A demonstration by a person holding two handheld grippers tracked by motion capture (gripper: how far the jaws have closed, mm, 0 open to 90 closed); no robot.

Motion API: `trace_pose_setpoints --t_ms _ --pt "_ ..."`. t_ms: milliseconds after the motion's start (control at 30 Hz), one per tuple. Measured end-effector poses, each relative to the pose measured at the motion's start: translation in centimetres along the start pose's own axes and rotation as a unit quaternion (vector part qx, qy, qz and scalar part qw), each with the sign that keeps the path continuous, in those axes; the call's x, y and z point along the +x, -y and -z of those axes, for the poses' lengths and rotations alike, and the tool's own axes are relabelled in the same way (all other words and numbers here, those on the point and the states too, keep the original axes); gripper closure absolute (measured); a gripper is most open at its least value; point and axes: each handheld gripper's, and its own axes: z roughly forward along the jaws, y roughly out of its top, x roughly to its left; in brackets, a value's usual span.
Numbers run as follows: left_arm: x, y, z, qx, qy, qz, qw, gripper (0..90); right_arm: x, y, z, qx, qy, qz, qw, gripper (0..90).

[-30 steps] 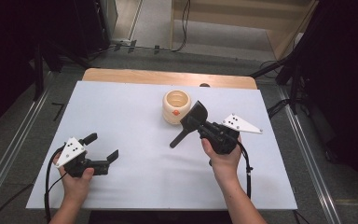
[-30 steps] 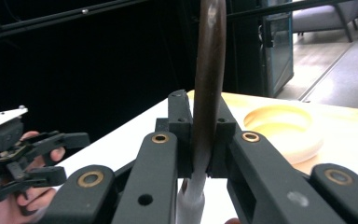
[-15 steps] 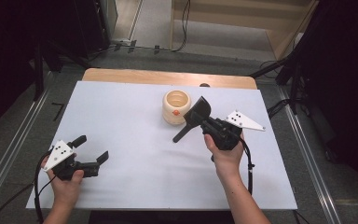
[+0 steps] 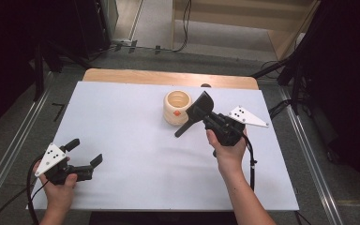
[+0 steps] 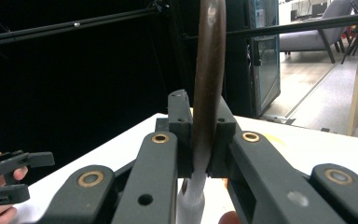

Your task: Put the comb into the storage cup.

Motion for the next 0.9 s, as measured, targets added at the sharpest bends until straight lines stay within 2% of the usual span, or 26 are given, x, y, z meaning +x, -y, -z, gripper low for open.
trace_pose_setpoints --t_ms 333,600,900 --pt "0.2 0.0 0.4 -0.004 -0.003 0.002 1.0000 0.0 -0.3 -0.8 -0.3 -0.007 0.000 0.010 0.9999 81.9" --pt "0.6 0.2 1.2 -0.005 -0.010 0.003 0.9999 0.0 -0.6 -2.0 -0.7 -0.018 0.004 0.019 0.9997 82.0" --pt "0.8 0.2 1.3 -0.007 -0.013 0.002 0.9999 0.0 -0.6 -3.0 -1.4 -0.025 0.003 0.028 0.9993 81.9"
